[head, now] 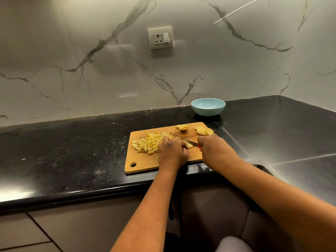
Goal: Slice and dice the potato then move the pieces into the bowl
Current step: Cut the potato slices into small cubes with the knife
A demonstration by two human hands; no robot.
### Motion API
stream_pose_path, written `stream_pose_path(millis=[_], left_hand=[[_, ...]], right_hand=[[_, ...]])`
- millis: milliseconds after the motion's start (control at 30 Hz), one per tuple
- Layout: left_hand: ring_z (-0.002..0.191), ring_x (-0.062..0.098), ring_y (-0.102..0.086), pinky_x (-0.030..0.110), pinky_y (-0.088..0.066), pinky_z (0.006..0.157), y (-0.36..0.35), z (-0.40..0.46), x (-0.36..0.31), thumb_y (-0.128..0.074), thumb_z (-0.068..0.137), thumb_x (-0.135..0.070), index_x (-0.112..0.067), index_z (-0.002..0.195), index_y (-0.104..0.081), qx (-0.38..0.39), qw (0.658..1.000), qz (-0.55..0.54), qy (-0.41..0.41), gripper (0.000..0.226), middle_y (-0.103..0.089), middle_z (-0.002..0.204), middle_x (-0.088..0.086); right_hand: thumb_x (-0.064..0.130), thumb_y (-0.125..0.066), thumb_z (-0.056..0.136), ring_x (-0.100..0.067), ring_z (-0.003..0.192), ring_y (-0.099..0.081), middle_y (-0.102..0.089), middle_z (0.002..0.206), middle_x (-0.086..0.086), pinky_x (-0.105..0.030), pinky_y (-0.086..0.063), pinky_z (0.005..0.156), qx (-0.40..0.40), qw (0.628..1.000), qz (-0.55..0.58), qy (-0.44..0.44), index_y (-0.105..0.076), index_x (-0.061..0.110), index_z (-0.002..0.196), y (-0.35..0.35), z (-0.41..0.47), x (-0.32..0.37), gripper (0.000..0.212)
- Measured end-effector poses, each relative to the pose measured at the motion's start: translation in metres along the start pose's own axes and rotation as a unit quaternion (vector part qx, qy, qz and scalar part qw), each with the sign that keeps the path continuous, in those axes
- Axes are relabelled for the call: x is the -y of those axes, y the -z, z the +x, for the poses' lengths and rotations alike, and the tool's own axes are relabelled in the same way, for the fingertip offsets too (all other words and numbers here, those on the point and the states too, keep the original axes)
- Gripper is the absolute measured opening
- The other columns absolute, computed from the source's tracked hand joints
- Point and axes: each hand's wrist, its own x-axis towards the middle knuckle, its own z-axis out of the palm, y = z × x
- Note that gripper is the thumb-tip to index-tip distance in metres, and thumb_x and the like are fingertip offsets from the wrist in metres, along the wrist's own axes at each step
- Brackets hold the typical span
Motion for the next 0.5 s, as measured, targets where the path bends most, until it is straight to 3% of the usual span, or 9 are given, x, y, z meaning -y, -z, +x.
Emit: stream_pose_path(millis=[133, 333, 500], left_hand=[[0.111, 0.024, -0.044, 0.041, -0.037, 0.094, -0.001, 0.001, 0.000, -0.048, 0.092, -0.022, -0.023, 0.114, -0.071, 0.004, 1.000, -0.007, 0.003, 0.032, -0.067, 0.116, -0.002], [0.113, 0.024, -0.044, 0.041, -0.035, 0.094, -0.001, 0.002, 0.001, -0.047, 0.094, -0.024, -0.022, 0.115, -0.069, 0.007, 1.000, -0.004, 0.002, 0.031, -0.066, 0.117, -0.001], [0.113, 0.024, -0.043, 0.042, -0.035, 0.095, -0.001, 0.002, 0.000, -0.046, 0.094, -0.023, -0.022, 0.113, -0.069, 0.010, 1.000, 0.001, 0.004, 0.030, -0.065, 0.117, -0.001]], right_hand=[[0.006, -0.053, 0.094, -0.020, 0.079, -0.061, -0.065, 0.093, -0.006, -0.030, -0.054, 0.073, 0.002, 1.000, -0.008, 0.009, -0.061, 0.013, 0.102, -0.002, 0.000, 0.004, 0.013], [0.008, -0.055, 0.093, -0.011, 0.063, -0.047, -0.049, 0.076, 0.002, -0.020, -0.037, 0.053, 0.002, 1.000, 0.018, -0.013, -0.062, 0.016, 0.097, 0.002, 0.004, -0.001, 0.012], [0.004, -0.055, 0.093, -0.021, 0.084, -0.061, -0.065, 0.099, -0.008, -0.029, -0.052, 0.073, 0.029, 0.999, -0.026, 0.002, -0.062, 0.012, 0.106, 0.003, -0.001, 0.009, 0.017]])
